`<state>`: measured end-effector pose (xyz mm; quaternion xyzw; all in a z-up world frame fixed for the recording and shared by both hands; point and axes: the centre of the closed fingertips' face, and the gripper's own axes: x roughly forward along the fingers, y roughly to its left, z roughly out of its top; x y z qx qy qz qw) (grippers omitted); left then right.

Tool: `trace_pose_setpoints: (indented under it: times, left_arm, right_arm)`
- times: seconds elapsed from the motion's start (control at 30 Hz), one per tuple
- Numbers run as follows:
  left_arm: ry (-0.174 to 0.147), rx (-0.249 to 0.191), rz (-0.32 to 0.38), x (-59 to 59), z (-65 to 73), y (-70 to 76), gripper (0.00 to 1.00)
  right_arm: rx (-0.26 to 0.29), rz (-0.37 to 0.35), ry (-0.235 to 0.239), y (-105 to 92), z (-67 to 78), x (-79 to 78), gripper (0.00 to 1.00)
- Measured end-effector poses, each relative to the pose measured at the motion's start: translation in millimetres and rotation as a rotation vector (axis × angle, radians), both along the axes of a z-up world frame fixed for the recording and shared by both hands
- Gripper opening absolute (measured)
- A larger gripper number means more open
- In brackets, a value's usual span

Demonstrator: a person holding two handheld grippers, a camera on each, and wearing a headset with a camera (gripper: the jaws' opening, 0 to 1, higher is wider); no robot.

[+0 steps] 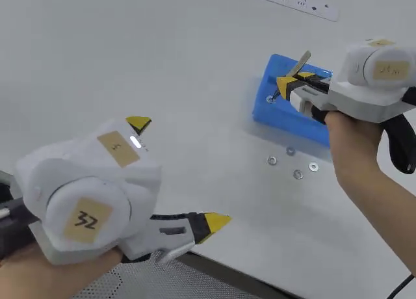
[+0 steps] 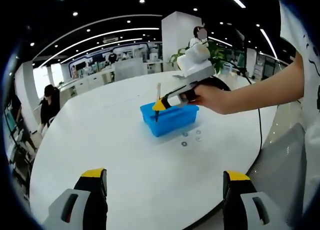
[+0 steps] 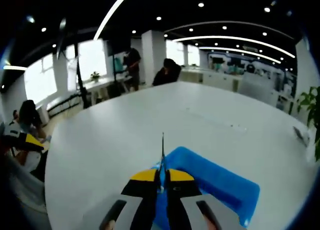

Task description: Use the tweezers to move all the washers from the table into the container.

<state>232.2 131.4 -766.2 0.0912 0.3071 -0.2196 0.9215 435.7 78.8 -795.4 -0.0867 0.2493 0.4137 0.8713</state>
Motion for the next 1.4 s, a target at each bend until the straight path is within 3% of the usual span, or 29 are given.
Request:
trace_pose_setpoints:
  times: [0.2,0.37,0.5,0.7,0.8,0.87,1.03,1.17,1.3,1.4]
  left_arm:
    - [0.004,-0.031,-0.011,1.4,1.4,-12.1,0.99]
    - [0.011,-0.014,-0.026,0.2,-2.0,-16.5,0.99]
    - [0.041,-0.028,-0.017,0.1,-7.6,-16.8,0.99]
    - [0.040,-0.022,-0.019,-0.6,-6.1,-15.8,0.99]
    - [0.034,-0.037,-0.013,-0.4,-3.4,-16.3,0.99]
    - [0.035,-0.053,-0.009,0.2,-1.3,-17.2,0.99]
    - [0.026,-0.067,-0.005,0.3,3.7,-20.1,0.99]
    - [0.026,-0.065,-0.010,-1.8,4.8,-22.8,0.99]
    - [0.020,-0.053,-0.001,-1.3,5.1,-20.9,0.99]
    - [0.018,-0.054,0.010,0.4,6.3,-19.4,0.99]
  right_arm:
    - [-0.043,0.005,-0.028,3.6,-9.8,0.2,0.03]
    - [-0.037,0.005,-0.014,5.4,-12.4,-2.2,0.03]
    - [-0.063,0.006,-0.032,4.4,-17.2,-5.0,0.03]
    - [-0.043,-0.018,-0.016,2.4,-15.7,-4.4,0.04]
    - [-0.016,-0.027,-0.001,0.1,-10.8,-1.9,0.04]
    - [0.004,-0.039,-0.007,-4.0,-0.2,1.0,0.04]
    - [0.048,-0.035,-0.023,-14.9,25.9,-14.4,0.04]
    - [0.101,-0.038,-0.033,-27.1,47.8,-38.2,0.04]
    - [0.117,-0.045,-0.038,-36.6,54.1,-63.0,0.04]
    - [0.106,-0.046,-0.028,-41.2,47.8,-77.4,0.04]
